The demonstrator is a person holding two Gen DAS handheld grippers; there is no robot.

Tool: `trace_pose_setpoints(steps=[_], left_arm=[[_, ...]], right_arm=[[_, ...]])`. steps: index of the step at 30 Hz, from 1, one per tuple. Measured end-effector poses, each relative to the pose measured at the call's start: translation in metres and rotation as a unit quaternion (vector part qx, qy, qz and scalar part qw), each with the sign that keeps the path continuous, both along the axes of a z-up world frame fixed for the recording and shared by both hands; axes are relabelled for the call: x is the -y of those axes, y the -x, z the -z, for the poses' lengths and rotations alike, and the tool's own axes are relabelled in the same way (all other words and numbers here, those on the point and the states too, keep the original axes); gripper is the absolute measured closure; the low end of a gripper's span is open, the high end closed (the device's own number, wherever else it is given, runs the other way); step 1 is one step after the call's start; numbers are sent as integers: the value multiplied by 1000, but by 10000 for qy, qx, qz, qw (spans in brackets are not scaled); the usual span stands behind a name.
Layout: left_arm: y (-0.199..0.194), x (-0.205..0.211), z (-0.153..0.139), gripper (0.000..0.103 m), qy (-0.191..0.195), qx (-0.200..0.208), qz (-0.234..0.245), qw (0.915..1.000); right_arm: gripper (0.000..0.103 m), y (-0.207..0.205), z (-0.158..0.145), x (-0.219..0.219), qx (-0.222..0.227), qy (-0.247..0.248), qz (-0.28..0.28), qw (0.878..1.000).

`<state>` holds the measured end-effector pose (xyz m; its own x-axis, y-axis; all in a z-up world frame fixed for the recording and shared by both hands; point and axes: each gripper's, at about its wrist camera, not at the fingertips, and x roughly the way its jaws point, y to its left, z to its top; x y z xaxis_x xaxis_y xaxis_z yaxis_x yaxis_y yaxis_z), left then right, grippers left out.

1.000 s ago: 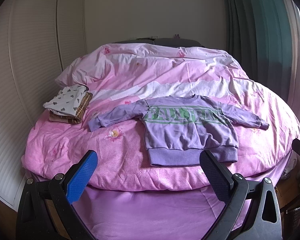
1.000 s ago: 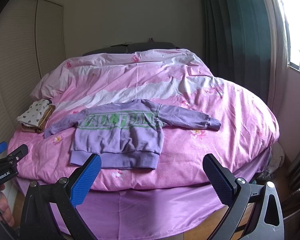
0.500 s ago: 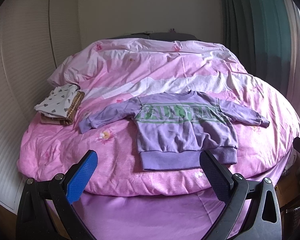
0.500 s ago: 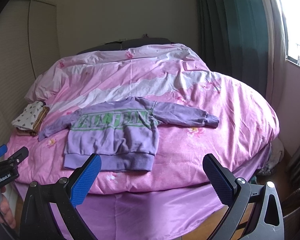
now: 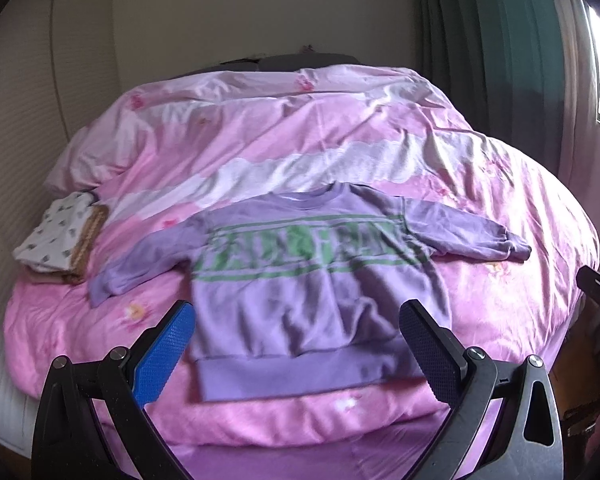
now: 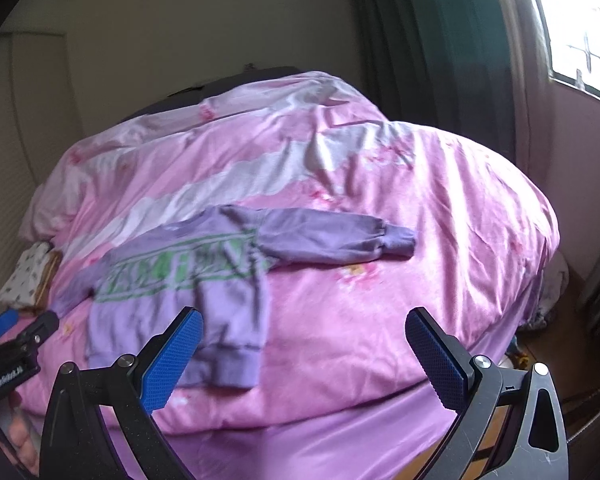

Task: Fold small clothes
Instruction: 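Move the right tool to the sweatshirt sleeve cuff and close on it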

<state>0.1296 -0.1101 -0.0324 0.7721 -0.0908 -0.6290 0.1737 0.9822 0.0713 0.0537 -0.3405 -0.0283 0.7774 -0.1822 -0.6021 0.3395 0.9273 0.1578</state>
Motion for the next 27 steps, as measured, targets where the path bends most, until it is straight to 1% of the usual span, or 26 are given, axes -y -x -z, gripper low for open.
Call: trace_pose_setpoints(steps=[5, 8, 10, 13, 14, 15, 17, 19, 23, 25, 27], left_arm=[[-35, 43, 17, 0, -47, -57, 151, 9999], [-53, 66, 26, 0, -106, -30, 235, 9997], [-66, 81, 32, 0, -104, -2, 268, 9996], [-83, 97, 39, 0, -109, 4, 274, 9996], [-90, 103, 41, 0, -91, 12, 270, 9996], [-94, 107, 43, 0, -96, 28, 247, 9996], [-104, 116, 45, 0, -85, 98, 221, 9997], [-111, 126, 48, 0, -131, 152, 225, 9995], [-124, 142, 56, 0, -182, 128, 276, 9994], [-131, 149, 60, 0, -199, 127, 287, 9993], [-137, 155, 64, 0, -227, 117, 282, 9993]], right_arm=[[1, -29, 16, 43, 29, -153, 350, 9993], [2, -43, 28, 68, 71, -287, 540, 9981], [2, -52, 36, 83, 100, -285, 696, 9971], [10, -67, 52, 105, 62, -361, 881, 9954], [14, -72, 58, 114, 47, -449, 916, 9948], [19, -77, 63, 121, 31, -543, 952, 9940], [28, -87, 74, 136, -5, -830, 1001, 9915], [29, -95, 83, 149, 56, -1108, 1062, 9881], [29, -103, 98, 168, 164, -1510, 1301, 9798], [29, -108, 107, 179, 208, -1823, 1469, 9720], [30, -113, 118, 190, 304, -2256, 1616, 9602]])
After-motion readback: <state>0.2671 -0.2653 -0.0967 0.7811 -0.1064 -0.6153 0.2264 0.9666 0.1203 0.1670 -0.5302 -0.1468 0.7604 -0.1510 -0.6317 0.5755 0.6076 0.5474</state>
